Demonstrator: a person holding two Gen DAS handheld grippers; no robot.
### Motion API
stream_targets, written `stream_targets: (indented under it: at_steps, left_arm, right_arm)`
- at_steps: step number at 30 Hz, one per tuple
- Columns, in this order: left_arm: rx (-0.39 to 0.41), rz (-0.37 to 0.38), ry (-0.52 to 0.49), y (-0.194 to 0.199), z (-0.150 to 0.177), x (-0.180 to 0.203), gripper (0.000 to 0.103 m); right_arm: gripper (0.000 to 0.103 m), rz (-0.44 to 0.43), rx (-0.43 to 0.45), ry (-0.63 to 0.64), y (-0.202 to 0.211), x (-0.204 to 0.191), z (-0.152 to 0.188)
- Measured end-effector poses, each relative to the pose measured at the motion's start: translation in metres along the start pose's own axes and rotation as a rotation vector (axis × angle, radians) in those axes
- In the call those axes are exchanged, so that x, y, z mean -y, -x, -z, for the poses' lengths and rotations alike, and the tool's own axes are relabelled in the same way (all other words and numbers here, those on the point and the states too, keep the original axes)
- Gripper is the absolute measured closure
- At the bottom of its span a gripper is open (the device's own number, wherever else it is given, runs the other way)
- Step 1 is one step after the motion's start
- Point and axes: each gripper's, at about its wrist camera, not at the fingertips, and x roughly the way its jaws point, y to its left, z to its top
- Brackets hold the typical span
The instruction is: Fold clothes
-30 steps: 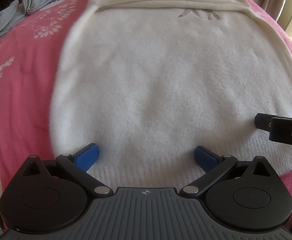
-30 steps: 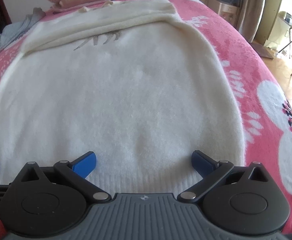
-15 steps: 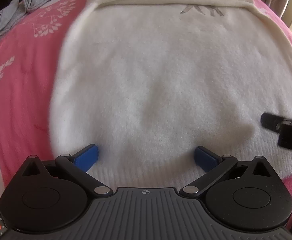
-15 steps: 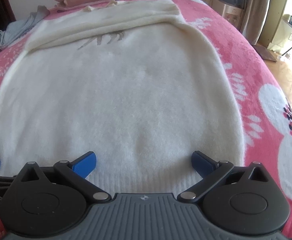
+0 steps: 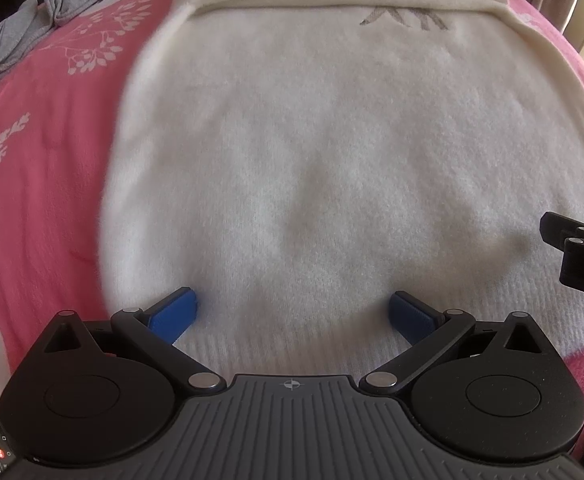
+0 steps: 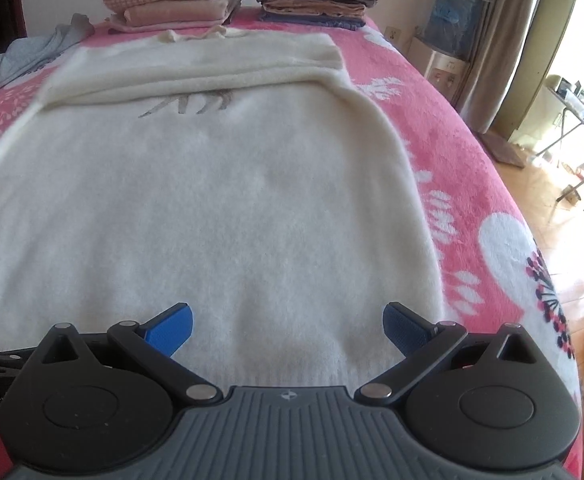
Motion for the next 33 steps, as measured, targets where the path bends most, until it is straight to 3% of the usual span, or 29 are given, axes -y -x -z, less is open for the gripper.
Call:
stream_targets:
  at_steps: [11,33]
  left_arm:
    - [0.021,-0.004,0.000,-0.001,0.010,0.004,0.000]
    - [0.046,0.006,0.000,0.003,0.001,-0.004,0.000]
  right_arm:
    - [0.000,-0.025,-0.067,-0.050,-0.009,0.006,0.002]
    - [0.000,-0.018,-0.076,-0.049,-0.013,0.005,0.003]
